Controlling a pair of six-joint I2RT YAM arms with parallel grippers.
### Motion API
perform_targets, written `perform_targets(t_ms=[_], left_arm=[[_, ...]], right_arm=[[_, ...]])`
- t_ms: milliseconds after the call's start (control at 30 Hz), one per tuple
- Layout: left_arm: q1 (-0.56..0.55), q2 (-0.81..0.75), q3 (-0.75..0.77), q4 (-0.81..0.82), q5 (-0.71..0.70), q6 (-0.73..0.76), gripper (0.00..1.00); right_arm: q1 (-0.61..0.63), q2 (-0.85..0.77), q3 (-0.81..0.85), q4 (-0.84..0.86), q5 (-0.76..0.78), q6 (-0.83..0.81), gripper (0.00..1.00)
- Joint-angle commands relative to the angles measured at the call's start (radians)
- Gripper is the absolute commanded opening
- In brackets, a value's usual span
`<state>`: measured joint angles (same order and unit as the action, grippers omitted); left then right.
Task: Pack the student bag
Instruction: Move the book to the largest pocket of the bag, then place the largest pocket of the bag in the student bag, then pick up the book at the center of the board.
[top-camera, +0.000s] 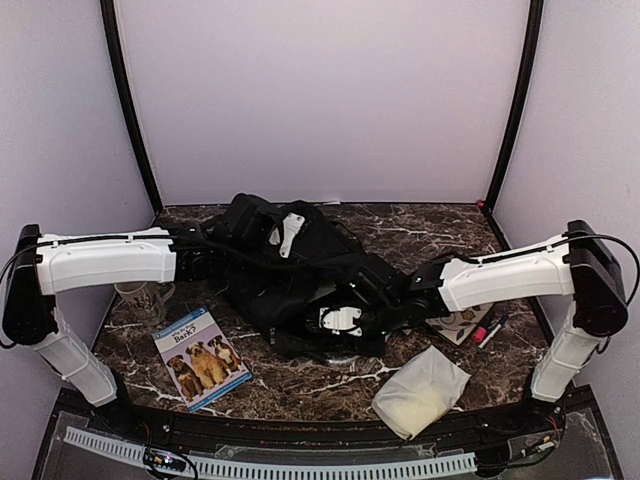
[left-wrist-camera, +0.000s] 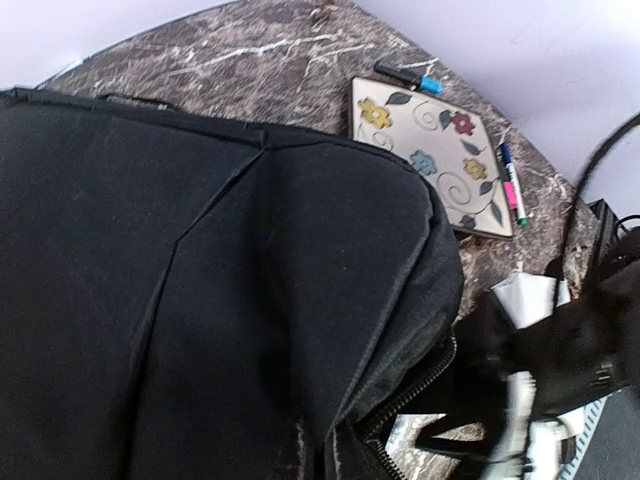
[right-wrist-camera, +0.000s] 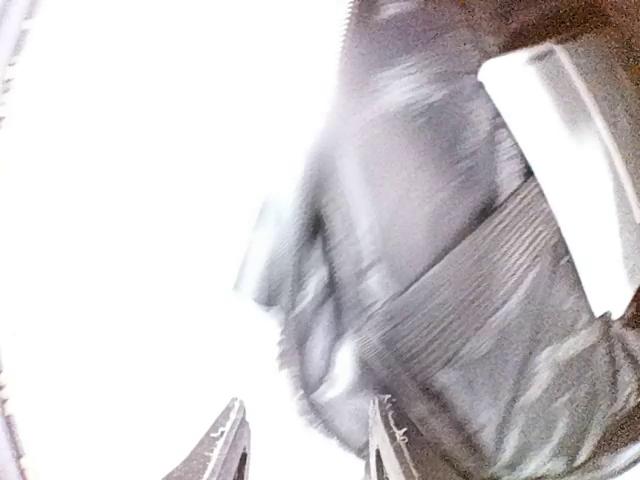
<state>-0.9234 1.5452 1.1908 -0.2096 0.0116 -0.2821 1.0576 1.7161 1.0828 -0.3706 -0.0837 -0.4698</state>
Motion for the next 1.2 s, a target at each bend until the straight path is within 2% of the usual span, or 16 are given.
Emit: perform_targets(t_ms=[0, 167, 300, 400, 467, 567, 700, 800, 867, 933, 1067, 1167], left_arm=[[0.026, 0.012, -0.032, -0.039, -0.062, -0.024, 0.0], [0.026, 0.003, -0.053, 0.003, -0.059, -0.031, 0.0], [0.028, 0.038, -0.049, 0.028, -0.095, 0.024, 0.0], [0.028, 0.082, -0.024, 0.012, -0.064, 0.063, 0.0], [0.028, 0.085, -0.029, 0.025, -0.006, 0.057, 0.15], [0.008, 0.04, -0.003, -0.032, 0.066, 0.021, 0.43], [-0.088, -0.096, 0.071, -0.202, -0.033, 0.02, 0.61], [-0.089, -0.205, 0.011, -0.26, -0.148, -0.063, 0.74], [-0.057, -0.246, -0.026, -0.346, -0.263, -0.177, 0.77], [-0.006, -0.267, -0.079, -0.429, -0.308, -0.293, 0.77], [0.05, -0.281, -0.193, -0.461, -0.29, -0.449, 0.78], [0.054, -0.281, -0.251, -0.48, -0.273, -0.544, 0.78]], right_arm=[[0.006, -0.07, -0.07, 0.0, -0.095, 0.008, 0.41], [0.005, -0.076, -0.023, -0.069, -0.185, -0.023, 0.41], [0.005, -0.114, -0.021, -0.141, -0.281, -0.123, 0.41], [-0.008, -0.115, 0.029, -0.229, -0.327, -0.134, 0.42], [-0.055, -0.113, 0.09, -0.298, -0.417, -0.128, 0.44], [-0.135, -0.086, 0.205, -0.483, -0.55, -0.165, 0.45], [-0.19, -0.083, 0.324, -0.66, -0.614, -0.207, 0.47], [-0.243, -0.093, 0.344, -0.631, -0.624, -0.178, 0.47], [-0.281, -0.081, 0.347, -0.596, -0.638, -0.157, 0.47], [-0.301, -0.06, 0.347, -0.555, -0.615, -0.119, 0.46], [-0.306, -0.053, 0.308, -0.471, -0.594, -0.068, 0.46], [-0.306, -0.038, 0.302, -0.476, -0.599, -0.071, 0.46]])
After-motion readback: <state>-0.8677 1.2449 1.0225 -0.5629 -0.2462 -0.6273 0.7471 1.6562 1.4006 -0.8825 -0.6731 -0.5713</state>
